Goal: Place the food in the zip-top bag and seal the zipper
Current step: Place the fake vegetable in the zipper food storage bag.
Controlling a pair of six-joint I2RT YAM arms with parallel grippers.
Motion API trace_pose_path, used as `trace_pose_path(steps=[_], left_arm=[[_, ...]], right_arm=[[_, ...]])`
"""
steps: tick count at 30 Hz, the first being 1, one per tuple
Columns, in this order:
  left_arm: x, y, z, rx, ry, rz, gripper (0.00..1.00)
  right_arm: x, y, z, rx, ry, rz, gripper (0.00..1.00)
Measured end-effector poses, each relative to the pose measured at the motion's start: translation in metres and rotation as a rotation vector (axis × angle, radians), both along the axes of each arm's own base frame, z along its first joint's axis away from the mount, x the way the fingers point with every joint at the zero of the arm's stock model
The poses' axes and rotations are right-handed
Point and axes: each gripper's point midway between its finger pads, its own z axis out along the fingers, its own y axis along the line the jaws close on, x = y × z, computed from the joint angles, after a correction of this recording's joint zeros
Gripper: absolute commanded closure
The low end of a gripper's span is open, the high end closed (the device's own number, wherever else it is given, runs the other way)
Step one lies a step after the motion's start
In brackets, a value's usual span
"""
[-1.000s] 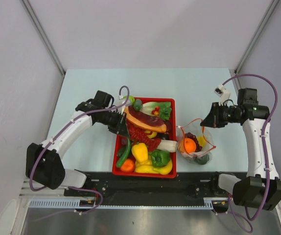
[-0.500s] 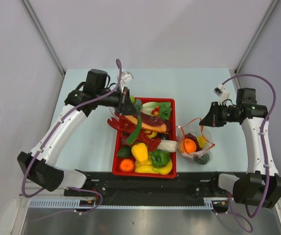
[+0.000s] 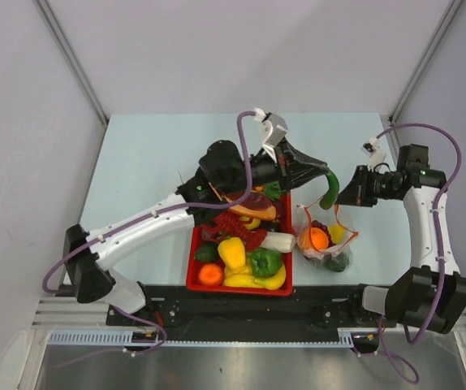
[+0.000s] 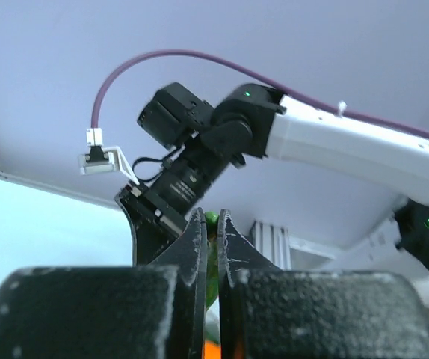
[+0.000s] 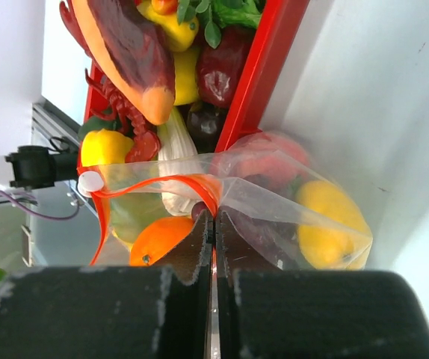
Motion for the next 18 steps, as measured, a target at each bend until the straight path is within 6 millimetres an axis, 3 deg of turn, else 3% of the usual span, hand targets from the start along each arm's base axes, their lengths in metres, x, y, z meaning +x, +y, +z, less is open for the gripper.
trace_pose_path(steps=[3, 10, 18], left_arm=[[0.009, -0.017, -0.008, -0.030, 0.023, 0.048, 1.00], [0.021, -0.035, -0.054, -0.021, 0.235, 0.163, 1.00], [0.015, -0.041, -0.122, -0.010, 0.519, 0.188, 0.95]], right_arm=[[0.002, -0.002, 0.000, 0.022, 0.008, -0.012, 1.00], [0.004, -0.004, 0.005, 0.076, 0.016, -0.030, 1.00], [0.006, -0.008, 0.005, 0.135, 0.041, -0.054, 1.00]])
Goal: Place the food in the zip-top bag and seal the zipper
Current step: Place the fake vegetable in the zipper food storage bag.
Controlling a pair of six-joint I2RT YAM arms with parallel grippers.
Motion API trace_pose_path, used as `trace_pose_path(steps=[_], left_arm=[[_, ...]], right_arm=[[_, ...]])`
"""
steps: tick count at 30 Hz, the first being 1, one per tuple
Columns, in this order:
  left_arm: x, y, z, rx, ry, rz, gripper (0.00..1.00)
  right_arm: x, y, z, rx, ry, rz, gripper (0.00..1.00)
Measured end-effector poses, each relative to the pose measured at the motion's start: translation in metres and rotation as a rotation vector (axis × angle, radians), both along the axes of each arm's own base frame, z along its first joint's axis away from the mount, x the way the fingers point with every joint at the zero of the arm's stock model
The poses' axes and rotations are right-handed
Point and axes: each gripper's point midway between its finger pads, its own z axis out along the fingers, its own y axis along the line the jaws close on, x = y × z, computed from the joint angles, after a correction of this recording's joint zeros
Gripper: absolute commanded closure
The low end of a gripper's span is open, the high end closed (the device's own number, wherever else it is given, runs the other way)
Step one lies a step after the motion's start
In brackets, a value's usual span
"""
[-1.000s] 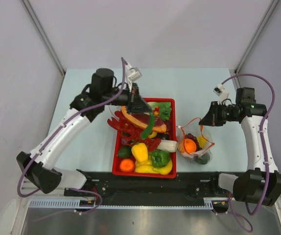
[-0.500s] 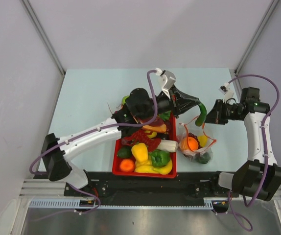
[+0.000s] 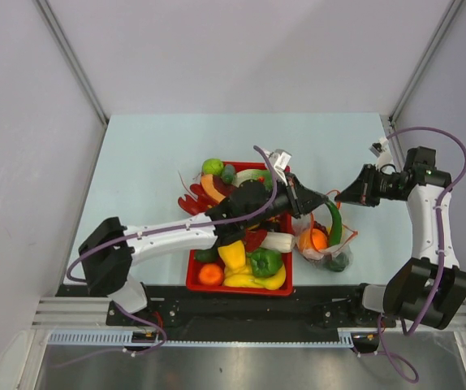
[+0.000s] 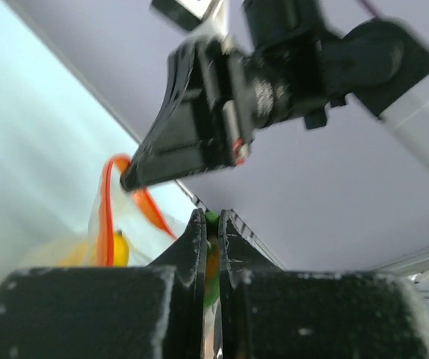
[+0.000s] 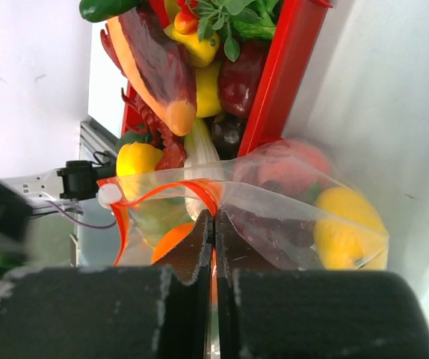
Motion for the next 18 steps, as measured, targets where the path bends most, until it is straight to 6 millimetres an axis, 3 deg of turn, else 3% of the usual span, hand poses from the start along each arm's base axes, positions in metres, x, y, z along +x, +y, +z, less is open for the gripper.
trace_pose_path(steps=[3, 6, 18], left_arm=[[-0.006, -0.006, -0.030, 0.008, 0.080, 0.013, 0.94], [-0.009, -0.014, -0.046, 0.014, 0.109, 0.028, 0.92], [-0.003, -0.032, -0.067, 0.026, 0.073, 0.104, 0.94]], right_arm=[[-0.001, 0.001, 0.000, 0.016, 0.005, -0.001, 1.00], [-0.002, 0.002, -0.001, 0.029, 0.016, -0.005, 1.00], [0.002, 0.001, 0.000, 0.047, 0.012, -0.017, 1.00]])
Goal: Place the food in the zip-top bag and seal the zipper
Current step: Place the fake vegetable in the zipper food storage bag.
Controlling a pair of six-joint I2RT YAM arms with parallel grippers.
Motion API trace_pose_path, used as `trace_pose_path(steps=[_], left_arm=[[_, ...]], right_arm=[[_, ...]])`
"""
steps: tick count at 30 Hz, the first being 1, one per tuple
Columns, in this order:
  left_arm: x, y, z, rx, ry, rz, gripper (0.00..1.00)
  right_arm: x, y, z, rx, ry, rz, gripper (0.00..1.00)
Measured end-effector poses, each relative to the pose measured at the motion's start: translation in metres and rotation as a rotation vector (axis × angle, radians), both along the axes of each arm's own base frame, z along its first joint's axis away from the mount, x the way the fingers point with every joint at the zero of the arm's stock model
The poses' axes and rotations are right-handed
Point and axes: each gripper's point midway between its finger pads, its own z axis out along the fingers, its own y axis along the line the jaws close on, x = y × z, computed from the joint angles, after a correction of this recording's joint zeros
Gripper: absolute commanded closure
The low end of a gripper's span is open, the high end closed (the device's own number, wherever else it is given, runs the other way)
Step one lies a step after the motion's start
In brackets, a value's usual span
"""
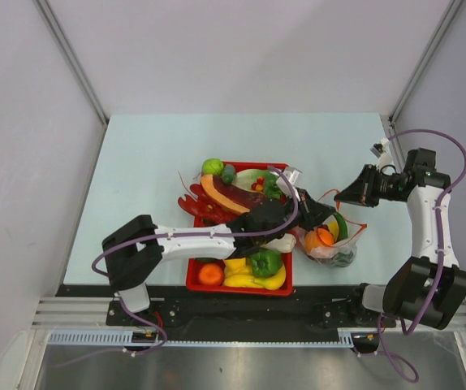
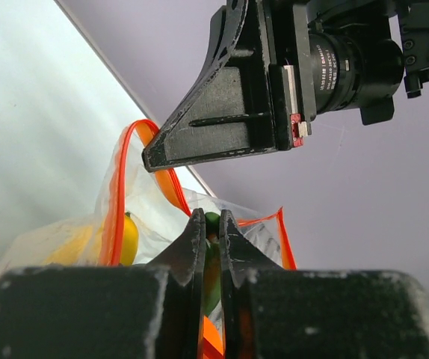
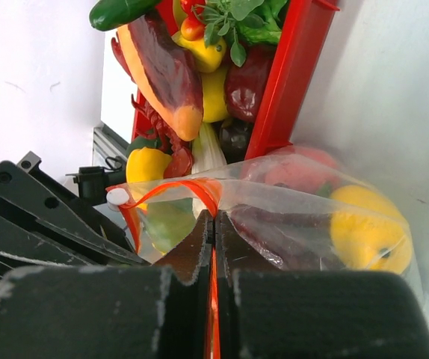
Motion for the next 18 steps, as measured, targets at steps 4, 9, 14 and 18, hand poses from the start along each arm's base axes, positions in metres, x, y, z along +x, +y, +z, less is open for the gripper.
trace_pose_path(steps=[4, 9, 14, 18], left_arm=[[-0.003, -0.004, -0.005, 0.018, -0.031, 0.017, 0.78], [-0.003, -0.011, -0.019, 0.083, -0.101, 0.007, 0.48], [-0.014, -0.008, -0.014, 0.137, -0.199, -0.092, 0.13], [-0.024, 0.012, 0.026, 0.170, -0.348, -0.208, 0.11]], right_arm=[[0.000, 0.000, -0.001, 0.007, 0.004, -0.004, 1.00], [0.001, -0.001, 0.000, 0.007, 0.000, -0.007, 1.00], [0.001, -0.001, 0.000, 0.012, -0.002, -0.007, 1.00], [0.000, -0.001, 0.000, 0.011, -0.002, -0.006, 1.00]])
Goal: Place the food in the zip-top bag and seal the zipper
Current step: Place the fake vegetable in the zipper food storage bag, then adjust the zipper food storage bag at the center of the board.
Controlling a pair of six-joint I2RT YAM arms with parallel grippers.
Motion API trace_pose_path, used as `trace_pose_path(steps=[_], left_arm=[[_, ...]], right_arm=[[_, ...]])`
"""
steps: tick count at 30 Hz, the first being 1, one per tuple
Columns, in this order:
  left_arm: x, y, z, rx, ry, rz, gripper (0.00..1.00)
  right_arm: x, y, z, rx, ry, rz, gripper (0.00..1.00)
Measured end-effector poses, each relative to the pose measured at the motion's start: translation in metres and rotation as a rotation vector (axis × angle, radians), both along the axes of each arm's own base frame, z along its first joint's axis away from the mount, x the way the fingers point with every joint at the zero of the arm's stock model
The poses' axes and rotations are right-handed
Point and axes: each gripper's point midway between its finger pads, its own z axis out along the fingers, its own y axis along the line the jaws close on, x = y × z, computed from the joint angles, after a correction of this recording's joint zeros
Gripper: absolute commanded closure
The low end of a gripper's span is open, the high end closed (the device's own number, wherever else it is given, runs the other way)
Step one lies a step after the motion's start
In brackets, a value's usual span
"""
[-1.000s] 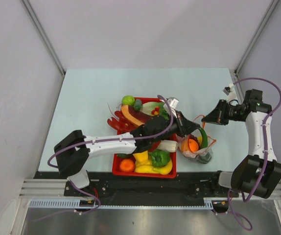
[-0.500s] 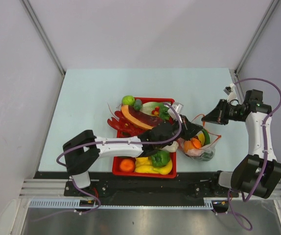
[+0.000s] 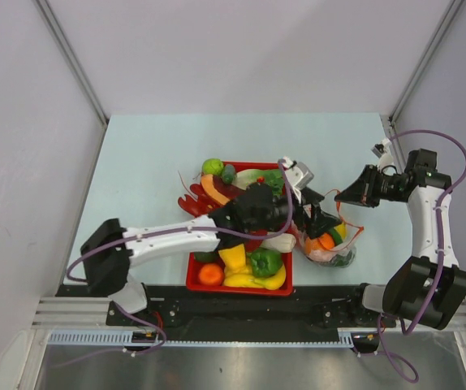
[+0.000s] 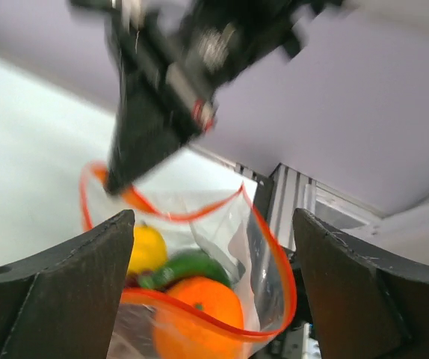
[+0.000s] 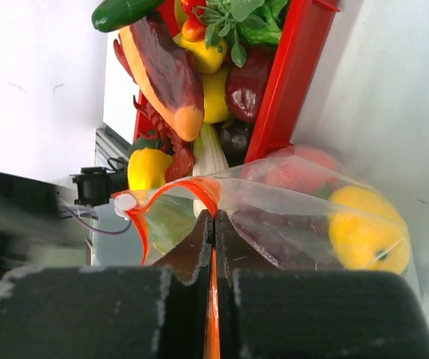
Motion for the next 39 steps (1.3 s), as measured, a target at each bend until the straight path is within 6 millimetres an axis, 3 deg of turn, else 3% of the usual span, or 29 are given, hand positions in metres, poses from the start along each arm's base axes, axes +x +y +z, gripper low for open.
trace_pose_path(steps=[4, 6, 8, 10, 12, 16, 20, 26, 29, 33, 38, 39], left_arm=[[0.010, 0.028, 0.073, 0.018, -0.241, -0.125, 0.13], [0.016, 0.045, 0.092, 0.058, -0.359, -0.206, 0.15], [0.029, 0.064, 0.097, 0.130, -0.475, -0.259, 0.18], [0.040, 0.080, 0.081, 0.220, -0.538, -0.303, 0.21], [0.042, 0.090, 0.053, 0.308, -0.561, -0.367, 0.22], [0.034, 0.094, -0.010, 0.415, -0.582, -0.522, 0.22], [0.024, 0.095, -0.056, 0.445, -0.538, -0.608, 0.26], [0.030, 0.076, -0.071, 0.393, -0.488, -0.627, 0.29], [0.033, 0.065, -0.069, 0.346, -0.454, -0.615, 0.40], [0.036, 0.052, -0.069, 0.290, -0.388, -0.605, 0.67], [0.034, 0.046, -0.081, 0.280, -0.296, -0.617, 0.64], [0.034, 0.046, -0.081, 0.279, -0.287, -0.617, 0.81]], right_arm=[[-0.002, 0.000, -0.001, -0.009, -0.007, 0.014, 1.00], [-0.004, 0.000, 0.000, -0.017, -0.016, 0.024, 1.00], [-0.004, -0.001, 0.000, -0.028, -0.030, 0.035, 1.00], [-0.004, -0.001, 0.001, -0.041, -0.044, 0.044, 1.00], [-0.004, -0.002, 0.002, -0.054, -0.058, 0.053, 1.00], [-0.001, -0.001, 0.007, -0.080, -0.086, 0.079, 1.00], [0.002, 0.002, 0.007, -0.100, -0.097, 0.110, 1.00], [0.004, 0.007, 0.006, -0.121, -0.101, 0.145, 1.00], [0.005, 0.008, 0.005, -0.126, -0.102, 0.154, 1.00], [0.005, 0.008, 0.004, -0.130, -0.096, 0.163, 1.00], [0.003, 0.008, 0.005, -0.138, -0.099, 0.182, 1.00], [0.002, 0.008, 0.005, -0.139, -0.100, 0.185, 1.00]])
